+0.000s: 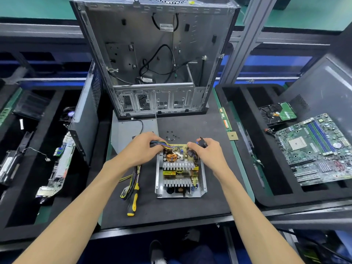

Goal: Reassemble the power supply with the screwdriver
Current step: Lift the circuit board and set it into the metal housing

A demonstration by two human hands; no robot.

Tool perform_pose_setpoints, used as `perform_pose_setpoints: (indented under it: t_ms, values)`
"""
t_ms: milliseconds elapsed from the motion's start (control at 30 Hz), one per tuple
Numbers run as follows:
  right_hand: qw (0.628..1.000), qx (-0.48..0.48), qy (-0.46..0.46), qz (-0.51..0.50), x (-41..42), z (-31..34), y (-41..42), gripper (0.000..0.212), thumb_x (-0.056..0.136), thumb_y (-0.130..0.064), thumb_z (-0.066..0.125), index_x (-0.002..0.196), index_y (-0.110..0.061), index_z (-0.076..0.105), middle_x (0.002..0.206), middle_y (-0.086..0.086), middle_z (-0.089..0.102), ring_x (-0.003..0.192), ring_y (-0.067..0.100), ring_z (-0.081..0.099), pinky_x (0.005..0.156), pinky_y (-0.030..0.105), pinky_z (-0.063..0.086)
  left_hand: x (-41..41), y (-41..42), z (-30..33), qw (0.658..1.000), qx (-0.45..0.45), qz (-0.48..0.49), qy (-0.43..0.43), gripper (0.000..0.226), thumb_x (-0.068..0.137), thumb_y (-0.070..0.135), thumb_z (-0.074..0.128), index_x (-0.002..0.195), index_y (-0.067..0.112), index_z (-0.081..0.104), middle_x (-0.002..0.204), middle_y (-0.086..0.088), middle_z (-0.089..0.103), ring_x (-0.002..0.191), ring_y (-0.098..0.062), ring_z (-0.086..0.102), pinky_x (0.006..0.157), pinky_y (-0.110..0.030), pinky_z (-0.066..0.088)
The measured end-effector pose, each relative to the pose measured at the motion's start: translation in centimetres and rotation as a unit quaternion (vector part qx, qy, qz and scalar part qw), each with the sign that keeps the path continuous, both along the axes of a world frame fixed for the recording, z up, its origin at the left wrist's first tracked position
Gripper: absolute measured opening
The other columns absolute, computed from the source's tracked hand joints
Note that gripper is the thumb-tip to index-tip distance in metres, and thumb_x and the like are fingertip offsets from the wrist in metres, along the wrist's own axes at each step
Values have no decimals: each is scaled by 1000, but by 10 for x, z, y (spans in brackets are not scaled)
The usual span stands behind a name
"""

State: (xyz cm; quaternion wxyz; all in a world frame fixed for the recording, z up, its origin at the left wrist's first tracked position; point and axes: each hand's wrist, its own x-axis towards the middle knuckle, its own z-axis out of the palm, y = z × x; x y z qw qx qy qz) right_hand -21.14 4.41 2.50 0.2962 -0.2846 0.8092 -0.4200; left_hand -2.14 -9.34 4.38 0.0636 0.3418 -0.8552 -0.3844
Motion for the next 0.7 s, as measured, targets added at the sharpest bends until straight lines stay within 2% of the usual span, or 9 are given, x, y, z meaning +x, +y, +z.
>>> perform_pose_setpoints:
  t_ms: [67, 100, 167, 233, 333, 467, 533, 600, 700]
  values:
    - [999, 7, 28, 23, -2, -3, -3, 41, 87, -38, 76, 60, -11, 61, 65, 4, 63, 74, 26, 58, 74, 41, 50, -2, -4, -4, 1000, -9, -1, -20, 22, 97, 24, 61, 112, 28, 76, 113, 3, 58, 100, -10, 55, 91, -33, 46]
    - [998, 4, 47, 33, -2, -6, -5, 35, 88, -37, 74, 66, -11, 67, 71, 5, 68, 80, 28, 61, 78, 44, 53, -3, -6, -7, 999, -11, 0, -30, 23, 98, 26, 60, 115, 27, 76, 117, 2, 54, 106, -12, 54, 96, -33, 44]
    - [995, -3, 91, 51, 1, -10, -10, 16, 91, -34, 72, 95, -20, 77, 102, 4, 73, 110, 27, 60, 97, 47, 49, -7, -8, -13, 998, -26, -5, -61, 24, 101, 28, 56, 114, 21, 75, 117, -1, 55, 108, -18, 55, 98, -37, 46]
    - [993, -7, 101, 66, 4, -16, -17, 22, 93, -31, 71, 114, -25, 74, 120, 1, 67, 123, 23, 53, 106, 43, 44, -10, -8, -17, 996, -34, -2, -83, 26, 102, 27, 53, 108, 15, 75, 109, -5, 59, 101, -26, 59, 90, -39, 49]
    - [996, -8, 72, 59, 8, -23, -23, 17, 94, -28, 69, 111, -24, 74, 109, -1, 65, 102, 18, 61, 90, 32, 50, -11, -5, -23, 997, -21, 21, -68, 23, 102, 23, 53, 107, 19, 75, 94, -2, 62, 87, -24, 59, 74, -32, 44]
    - [994, 10, 92, 54, 5, -29, -25, 8, 93, -27, 68, 87, -28, 74, 80, -15, 66, 75, 0, 59, 58, 8, 37, -12, -3, -24, 998, 11, 54, -33, 25, 101, 22, 57, 120, 17, 71, 115, -1, 70, 101, -19, 63, 86, -31, 50]
    - [993, 22, 97, 55, 3, -32, -25, 20, 92, -29, 68, 72, -29, 69, 68, -12, 64, 66, 1, 57, 55, 16, 37, -12, -4, -22, 997, 36, 67, -18, 23, 100, 22, 59, 121, 19, 67, 116, -3, 69, 89, -21, 68, 74, -30, 55]
    - [994, 31, 89, 51, 2, -33, -25, 25, 90, -32, 71, 66, -28, 63, 65, -10, 61, 63, 5, 56, 55, 24, 38, -11, -4, -21, 993, 85, 88, 5, 18, 102, 21, 57, 119, 18, 62, 108, -4, 66, 62, -18, 66, 48, -28, 54]
    - [996, 34, 76, 43, 1, -34, -25, 21, 87, -36, 73, 71, -26, 65, 68, -7, 62, 64, 10, 56, 59, 28, 44, -8, -2, -23, 985, 109, 127, 45, 9, 101, 17, 59, 108, 17, 64, 99, -5, 66, 52, -12, 65, 38, -27, 52]
